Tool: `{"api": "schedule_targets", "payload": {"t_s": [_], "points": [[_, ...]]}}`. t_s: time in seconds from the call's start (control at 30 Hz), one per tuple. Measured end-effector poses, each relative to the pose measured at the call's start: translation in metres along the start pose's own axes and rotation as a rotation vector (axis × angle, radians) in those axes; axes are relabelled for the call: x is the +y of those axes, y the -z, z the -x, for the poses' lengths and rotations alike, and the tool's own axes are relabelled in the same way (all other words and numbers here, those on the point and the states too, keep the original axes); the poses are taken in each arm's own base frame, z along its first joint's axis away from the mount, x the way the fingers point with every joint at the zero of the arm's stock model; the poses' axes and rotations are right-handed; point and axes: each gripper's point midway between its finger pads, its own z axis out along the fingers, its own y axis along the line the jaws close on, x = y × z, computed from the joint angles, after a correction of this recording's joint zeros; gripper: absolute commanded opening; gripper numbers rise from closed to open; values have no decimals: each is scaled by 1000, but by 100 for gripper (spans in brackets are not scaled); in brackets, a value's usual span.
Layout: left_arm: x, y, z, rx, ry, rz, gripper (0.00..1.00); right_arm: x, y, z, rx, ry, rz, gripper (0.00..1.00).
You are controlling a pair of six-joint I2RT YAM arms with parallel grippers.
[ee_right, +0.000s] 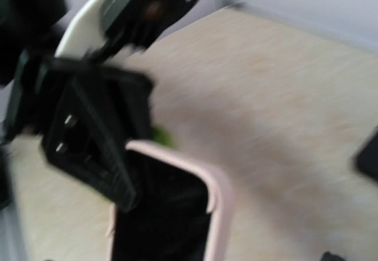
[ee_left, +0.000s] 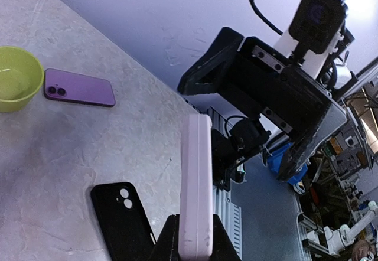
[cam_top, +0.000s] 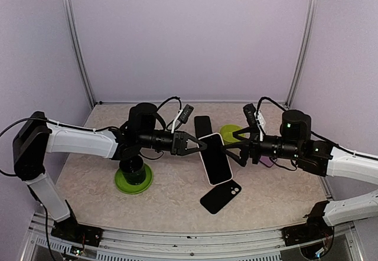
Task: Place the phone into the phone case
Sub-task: Pass from the left arm to the right
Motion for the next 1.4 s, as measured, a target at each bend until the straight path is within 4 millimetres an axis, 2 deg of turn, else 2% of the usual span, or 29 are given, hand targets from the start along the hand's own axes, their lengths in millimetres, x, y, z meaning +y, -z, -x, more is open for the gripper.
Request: {"api": "schedule_targets", "payload": {"t_s": [0.2, 0.47, 0.67, 0.83, 0.97, 1.03, 1.17, 1.33, 1.4], "points": [[-19, 10, -12, 60, -56, -66, 0, 20, -12, -27, 106, -59, 165, 82], [-39, 19, -11, 73, -130, -112, 0, 36, -21, -51, 206, -145, 297, 66], [-33, 18, -20, 102, -135, -85, 0, 44, -24, -55, 236, -190, 356, 44], [-29, 16, -26, 118, -138, -61, 0, 49, -27, -57, 257, -219, 395, 29], [-29, 16, -26, 116, -145, -56, 0, 51, -30, -61, 272, -240, 417, 10], [-28, 16, -26, 119, -144, -54, 12, 53, -30, -63, 281, -248, 433, 0], [-28, 16, -26, 118, -150, -54, 38, 54, -30, -62, 278, -248, 454, 0], [-35, 19, -18, 84, -175, -62, 64, 49, -32, -61, 276, -263, 423, 0], [-37, 20, -15, 71, -181, -63, 71, 46, -33, -61, 274, -271, 409, 0]]}}
